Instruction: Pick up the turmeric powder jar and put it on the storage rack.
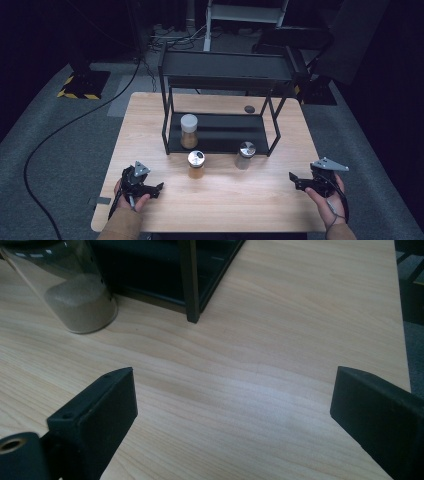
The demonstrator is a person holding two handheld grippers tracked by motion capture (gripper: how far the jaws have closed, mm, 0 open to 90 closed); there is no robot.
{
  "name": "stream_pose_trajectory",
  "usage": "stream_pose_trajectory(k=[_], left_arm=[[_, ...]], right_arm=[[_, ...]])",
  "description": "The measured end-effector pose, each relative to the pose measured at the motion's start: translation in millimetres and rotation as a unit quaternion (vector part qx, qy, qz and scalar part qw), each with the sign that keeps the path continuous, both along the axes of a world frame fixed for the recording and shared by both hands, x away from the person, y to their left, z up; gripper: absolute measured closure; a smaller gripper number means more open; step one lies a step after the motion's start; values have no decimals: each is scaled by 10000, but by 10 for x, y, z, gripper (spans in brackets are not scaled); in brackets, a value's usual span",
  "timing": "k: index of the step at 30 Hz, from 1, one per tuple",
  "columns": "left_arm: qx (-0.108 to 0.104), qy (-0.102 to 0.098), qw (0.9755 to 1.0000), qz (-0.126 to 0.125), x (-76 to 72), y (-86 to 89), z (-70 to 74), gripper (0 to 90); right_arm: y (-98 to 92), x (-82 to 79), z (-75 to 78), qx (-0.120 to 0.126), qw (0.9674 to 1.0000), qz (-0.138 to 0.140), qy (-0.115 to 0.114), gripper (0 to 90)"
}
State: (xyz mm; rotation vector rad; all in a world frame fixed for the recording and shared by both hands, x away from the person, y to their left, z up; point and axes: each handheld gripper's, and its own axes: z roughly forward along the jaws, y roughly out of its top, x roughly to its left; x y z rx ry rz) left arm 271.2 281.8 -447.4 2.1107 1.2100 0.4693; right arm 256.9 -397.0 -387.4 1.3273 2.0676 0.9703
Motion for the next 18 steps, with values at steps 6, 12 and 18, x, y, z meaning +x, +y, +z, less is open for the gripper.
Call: stream_pose_trajectory(k=[6,12,18], left_arm=[[0,1,10000,1,0,0,0,3],[3,2,10000,12,-4,-4,0,3],[2,4,10000,20,-6,-5,1,3]], right_arm=[[78,-24,120,4,9999,-50,-123,48],[187,-21,214,-13,9998,-38,-213,48],[332,-16,303,-32,9995,-57,-305,48]])
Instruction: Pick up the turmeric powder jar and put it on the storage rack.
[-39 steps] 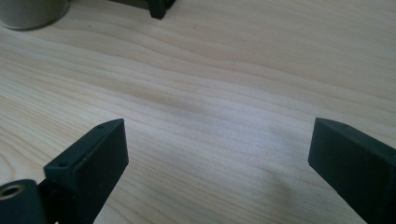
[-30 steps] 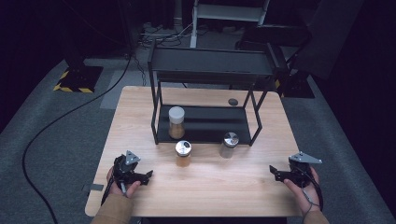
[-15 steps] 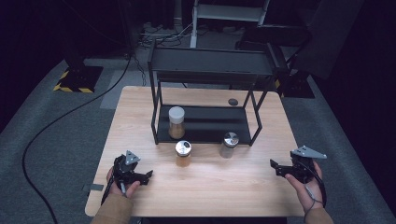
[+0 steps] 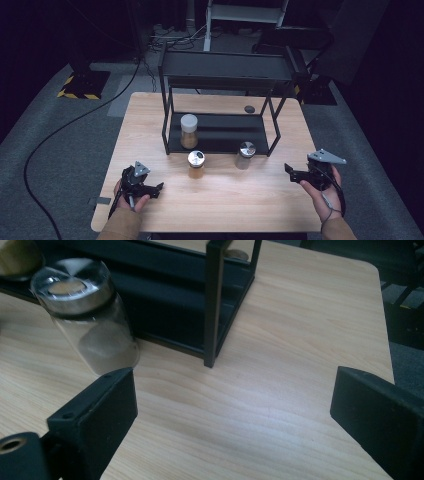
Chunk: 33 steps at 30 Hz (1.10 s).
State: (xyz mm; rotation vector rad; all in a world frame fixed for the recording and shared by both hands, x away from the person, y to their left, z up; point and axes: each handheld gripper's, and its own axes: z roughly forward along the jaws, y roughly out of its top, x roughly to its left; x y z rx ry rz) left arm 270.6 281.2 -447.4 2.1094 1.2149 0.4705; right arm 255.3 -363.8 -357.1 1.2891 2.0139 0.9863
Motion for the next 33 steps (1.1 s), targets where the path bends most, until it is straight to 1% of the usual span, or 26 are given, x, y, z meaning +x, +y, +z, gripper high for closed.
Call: stream_pose_trajectory(k=[13,16,22,33], left_arm=[[-4,-5,10000,9,-3,-1,-2,3],[-2,-6,10000,8,-3,-1,-2,3],[-4,-3,10000,6,-2,0,-2,3],[-2,-1,10000,3,-1,0,-1,3]], right_arm=[[322,38,184,-76,9999,47,-114,48],[380,45,224,-36,9999,51,-139,48],[500,69,292,-17,9997,146,-181,48],[730,134,356,9,9991,360,-223,48]])
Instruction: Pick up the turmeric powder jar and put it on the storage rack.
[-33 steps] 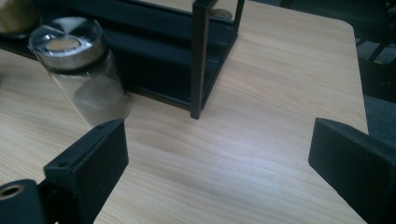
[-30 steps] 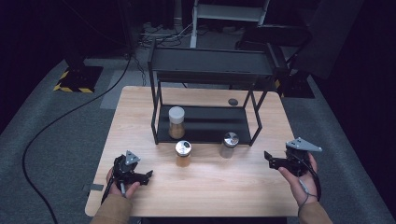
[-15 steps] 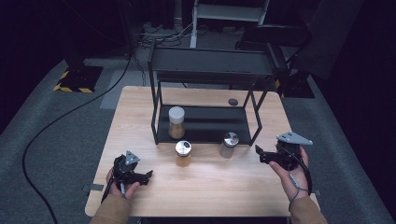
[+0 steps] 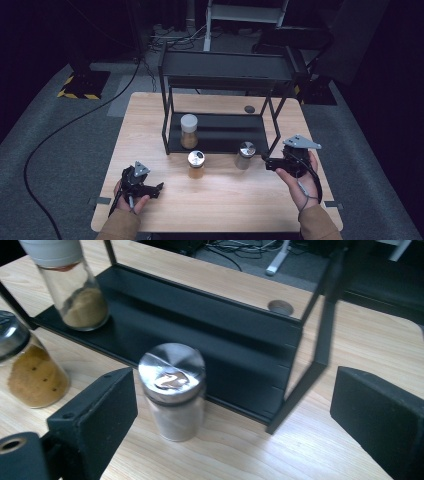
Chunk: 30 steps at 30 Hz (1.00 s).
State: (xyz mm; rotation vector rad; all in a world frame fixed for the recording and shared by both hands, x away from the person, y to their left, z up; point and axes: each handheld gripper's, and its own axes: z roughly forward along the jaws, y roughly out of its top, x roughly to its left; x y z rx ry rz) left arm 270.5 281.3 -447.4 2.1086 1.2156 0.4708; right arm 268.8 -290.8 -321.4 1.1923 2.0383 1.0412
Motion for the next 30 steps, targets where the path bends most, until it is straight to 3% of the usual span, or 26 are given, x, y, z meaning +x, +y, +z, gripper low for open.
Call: stream_pose_trajectory(k=[30], left_arm=[[0,-1,10000,2,0,0,-1,3]], right_arm=[[560,172,84,150,9975,686,-19,48]])
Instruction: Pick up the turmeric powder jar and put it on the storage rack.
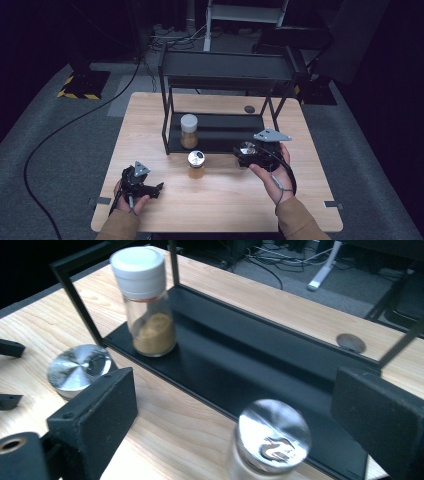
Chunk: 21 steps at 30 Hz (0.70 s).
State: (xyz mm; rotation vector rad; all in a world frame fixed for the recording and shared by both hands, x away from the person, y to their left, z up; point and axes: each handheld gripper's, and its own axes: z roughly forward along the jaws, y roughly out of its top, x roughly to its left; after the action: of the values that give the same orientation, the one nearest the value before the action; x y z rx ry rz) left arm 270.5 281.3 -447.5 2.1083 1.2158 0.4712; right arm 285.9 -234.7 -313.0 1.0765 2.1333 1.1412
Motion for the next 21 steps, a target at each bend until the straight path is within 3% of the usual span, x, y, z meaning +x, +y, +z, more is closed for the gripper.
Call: stream_pose_trajectory(k=[21], left_arm=[[6,3,10000,1,1,-1,2,3]], right_arm=[[414,85,-3,14,9990,454,-22,48]])
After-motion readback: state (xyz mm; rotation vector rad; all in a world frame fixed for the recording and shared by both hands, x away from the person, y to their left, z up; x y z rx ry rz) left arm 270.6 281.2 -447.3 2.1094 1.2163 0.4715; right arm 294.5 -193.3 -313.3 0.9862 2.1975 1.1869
